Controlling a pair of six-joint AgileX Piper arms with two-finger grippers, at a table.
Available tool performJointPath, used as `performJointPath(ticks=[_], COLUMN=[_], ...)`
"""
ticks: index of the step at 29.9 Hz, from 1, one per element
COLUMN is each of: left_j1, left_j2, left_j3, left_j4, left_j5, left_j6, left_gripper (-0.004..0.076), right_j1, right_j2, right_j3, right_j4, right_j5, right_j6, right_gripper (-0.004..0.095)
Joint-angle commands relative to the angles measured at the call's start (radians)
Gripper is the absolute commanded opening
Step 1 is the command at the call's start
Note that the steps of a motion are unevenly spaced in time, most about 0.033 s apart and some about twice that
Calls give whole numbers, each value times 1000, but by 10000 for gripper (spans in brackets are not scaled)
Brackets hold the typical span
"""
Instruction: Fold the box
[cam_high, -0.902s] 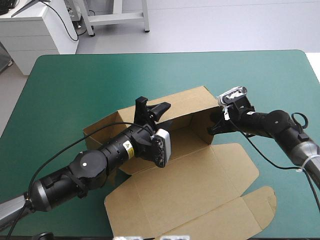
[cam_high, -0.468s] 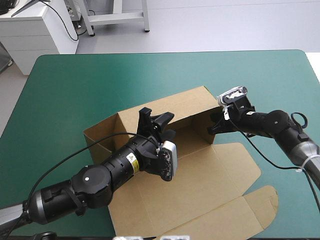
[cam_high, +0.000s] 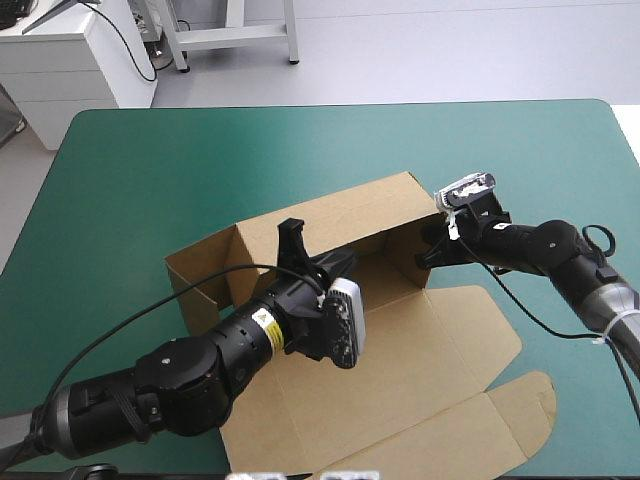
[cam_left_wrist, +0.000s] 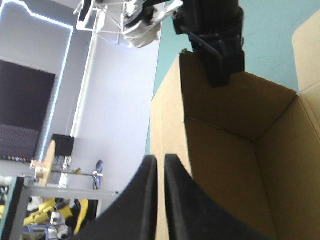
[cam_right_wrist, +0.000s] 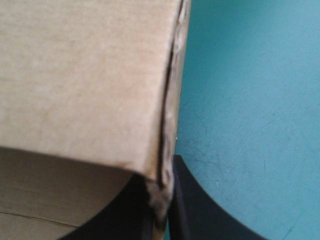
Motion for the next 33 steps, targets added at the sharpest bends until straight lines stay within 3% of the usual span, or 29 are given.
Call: performJointPath(ticks=[1,6,13,21,27,31,33], left_j1=[9,146,545,935,1096,1116,1116], left_j2=[-16,0,0,-2,-2,-2,-2], left_j3=[-162,-321,-486,-497,-495,-495,-495], left_j4=[-170,-323,-669,-961,-1030,-1030,-1034], left_j5=[134,286,405,450,487,525,521], left_j6=[121,197,192,195,193,188,188], left_gripper=[19,19,19,18,11,11,11], right_j1=[1,1,1,1,1,1,1], right_j2=[-27,-27,-27,-27,-33,-50,-65], right_j3=[-29,-29,-29,-29,-29,-34,-52], right_j4=[-2,-16,-29,-37,-49,-177,-285], right_j5=[-32,-40,-44,-48,-46,-46,-30], right_j6=[-3,-1,-1,-1,0,106,229], right_gripper=[-19,-19,-19,-19,-18,-19,-19])
